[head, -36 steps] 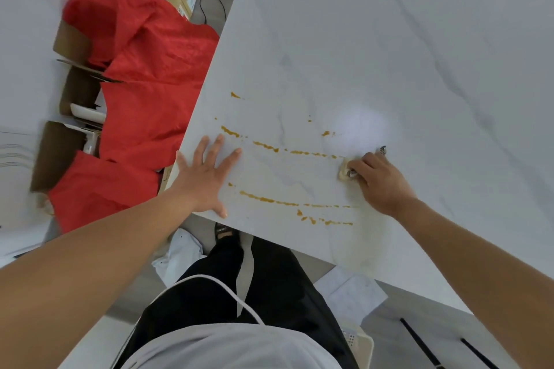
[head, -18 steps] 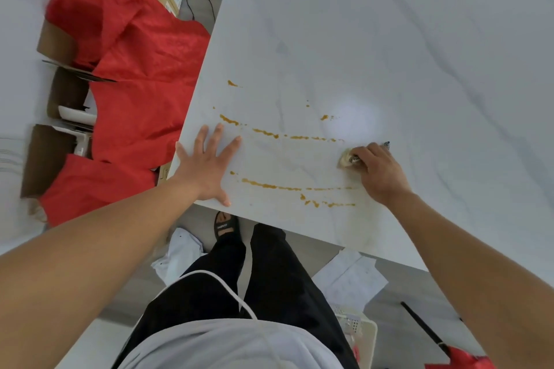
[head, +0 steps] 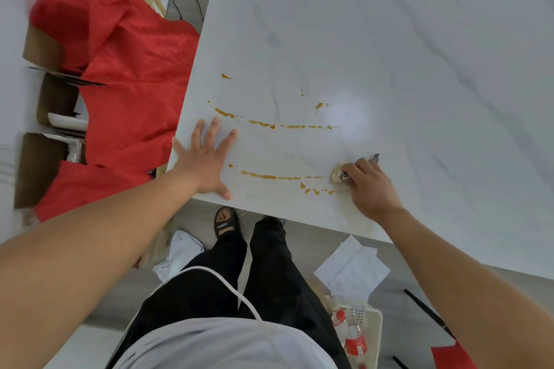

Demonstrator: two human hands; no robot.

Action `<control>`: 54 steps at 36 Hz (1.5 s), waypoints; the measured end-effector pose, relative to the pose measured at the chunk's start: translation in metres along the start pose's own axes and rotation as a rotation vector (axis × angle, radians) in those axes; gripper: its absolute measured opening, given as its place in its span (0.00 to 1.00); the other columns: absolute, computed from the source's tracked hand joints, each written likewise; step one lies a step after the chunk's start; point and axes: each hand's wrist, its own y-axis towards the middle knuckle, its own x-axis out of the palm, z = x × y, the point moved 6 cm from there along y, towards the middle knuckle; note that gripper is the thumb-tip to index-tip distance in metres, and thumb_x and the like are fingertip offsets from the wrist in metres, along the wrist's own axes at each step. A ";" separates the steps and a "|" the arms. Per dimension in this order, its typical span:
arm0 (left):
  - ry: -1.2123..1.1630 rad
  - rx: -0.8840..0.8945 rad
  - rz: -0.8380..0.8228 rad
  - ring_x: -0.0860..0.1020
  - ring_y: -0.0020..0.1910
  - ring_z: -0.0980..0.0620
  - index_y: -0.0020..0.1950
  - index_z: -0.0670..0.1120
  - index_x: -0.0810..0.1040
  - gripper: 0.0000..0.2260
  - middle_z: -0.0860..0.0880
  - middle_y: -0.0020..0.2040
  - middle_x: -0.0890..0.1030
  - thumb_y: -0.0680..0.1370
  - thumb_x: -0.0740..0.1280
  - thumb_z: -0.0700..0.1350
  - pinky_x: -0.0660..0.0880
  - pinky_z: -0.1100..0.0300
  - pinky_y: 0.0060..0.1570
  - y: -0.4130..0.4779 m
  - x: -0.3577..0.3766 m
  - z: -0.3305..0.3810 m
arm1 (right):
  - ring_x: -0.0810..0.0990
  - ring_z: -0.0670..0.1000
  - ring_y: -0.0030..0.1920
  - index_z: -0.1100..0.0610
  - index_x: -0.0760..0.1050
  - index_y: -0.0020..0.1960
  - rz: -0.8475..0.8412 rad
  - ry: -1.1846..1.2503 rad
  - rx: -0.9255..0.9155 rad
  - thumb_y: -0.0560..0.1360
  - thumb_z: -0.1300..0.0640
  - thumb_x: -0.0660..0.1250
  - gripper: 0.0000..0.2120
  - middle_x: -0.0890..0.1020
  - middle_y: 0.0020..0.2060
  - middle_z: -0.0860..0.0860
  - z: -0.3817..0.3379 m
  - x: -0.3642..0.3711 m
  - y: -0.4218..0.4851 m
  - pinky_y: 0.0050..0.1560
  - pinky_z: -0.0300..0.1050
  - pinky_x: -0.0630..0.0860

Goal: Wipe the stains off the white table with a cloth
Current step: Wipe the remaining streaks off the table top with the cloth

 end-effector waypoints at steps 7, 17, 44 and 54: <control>0.000 0.003 -0.005 0.26 0.77 0.37 0.78 0.59 0.25 0.69 0.47 0.75 0.18 0.61 0.78 0.71 0.49 0.22 0.71 -0.002 0.000 0.000 | 0.74 0.58 0.42 0.56 0.77 0.54 -0.078 -0.044 -0.140 0.76 0.62 0.62 0.09 0.76 0.44 0.52 -0.008 0.005 -0.008 0.35 0.50 0.75; 0.018 -0.002 0.001 0.27 0.78 0.37 0.78 0.59 0.24 0.70 0.47 0.75 0.19 0.60 0.78 0.73 0.50 0.21 0.70 -0.002 0.000 -0.001 | 0.72 0.57 0.39 0.56 0.78 0.53 -0.068 0.031 -0.125 0.72 0.69 0.70 0.13 0.75 0.42 0.52 -0.026 0.026 -0.052 0.35 0.52 0.75; 0.009 0.014 0.026 0.26 0.78 0.39 0.78 0.61 0.25 0.70 0.48 0.76 0.20 0.59 0.79 0.72 0.50 0.21 0.71 -0.005 0.003 -0.001 | 0.72 0.56 0.41 0.56 0.77 0.55 0.001 0.140 0.176 0.77 0.65 0.62 0.10 0.76 0.45 0.51 -0.053 0.045 -0.107 0.38 0.45 0.67; 0.010 0.035 0.027 0.26 0.78 0.39 0.78 0.61 0.25 0.70 0.48 0.76 0.20 0.59 0.78 0.72 0.51 0.21 0.70 -0.007 0.004 -0.003 | 0.74 0.52 0.50 0.53 0.79 0.56 -0.261 0.316 0.425 0.78 0.64 0.59 0.13 0.77 0.46 0.48 -0.060 0.034 -0.115 0.51 0.51 0.74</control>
